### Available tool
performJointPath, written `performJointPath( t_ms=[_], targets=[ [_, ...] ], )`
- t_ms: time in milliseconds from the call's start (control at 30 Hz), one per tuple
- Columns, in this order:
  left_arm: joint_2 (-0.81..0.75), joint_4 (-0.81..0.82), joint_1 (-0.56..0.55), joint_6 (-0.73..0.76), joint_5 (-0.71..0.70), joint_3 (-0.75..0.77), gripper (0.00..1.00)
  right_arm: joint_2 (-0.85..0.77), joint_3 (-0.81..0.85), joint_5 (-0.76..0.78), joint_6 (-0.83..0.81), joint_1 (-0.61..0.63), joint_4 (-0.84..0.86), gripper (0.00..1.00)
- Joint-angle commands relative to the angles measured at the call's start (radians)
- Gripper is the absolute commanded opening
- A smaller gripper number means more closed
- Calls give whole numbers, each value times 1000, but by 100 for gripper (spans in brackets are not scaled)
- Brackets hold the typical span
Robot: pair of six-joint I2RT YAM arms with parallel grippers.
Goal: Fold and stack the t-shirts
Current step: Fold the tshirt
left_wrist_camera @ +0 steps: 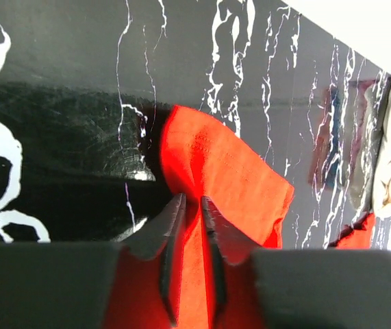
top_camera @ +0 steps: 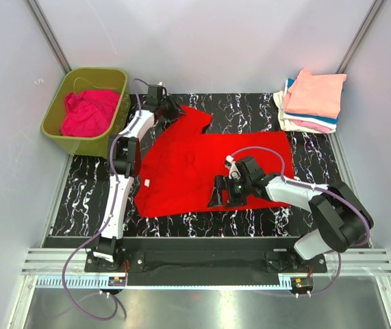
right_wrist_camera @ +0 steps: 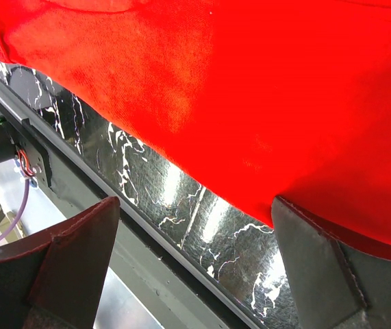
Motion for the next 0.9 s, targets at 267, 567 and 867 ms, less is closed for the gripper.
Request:
performJointPath(
  t_ms=[267, 567, 867],
  targets=[
    [-92, 52, 11, 60, -4, -27, 0, -7, 20, -12, -2, -29, 26, 100],
    [-425, -34, 13, 192, 0, -269, 0, 6, 358, 127, 136, -374, -238, 100],
    [-621, -95, 11, 246, 30, -463, 0, 308, 805, 448, 32, -587, -500, 98]
  ],
)
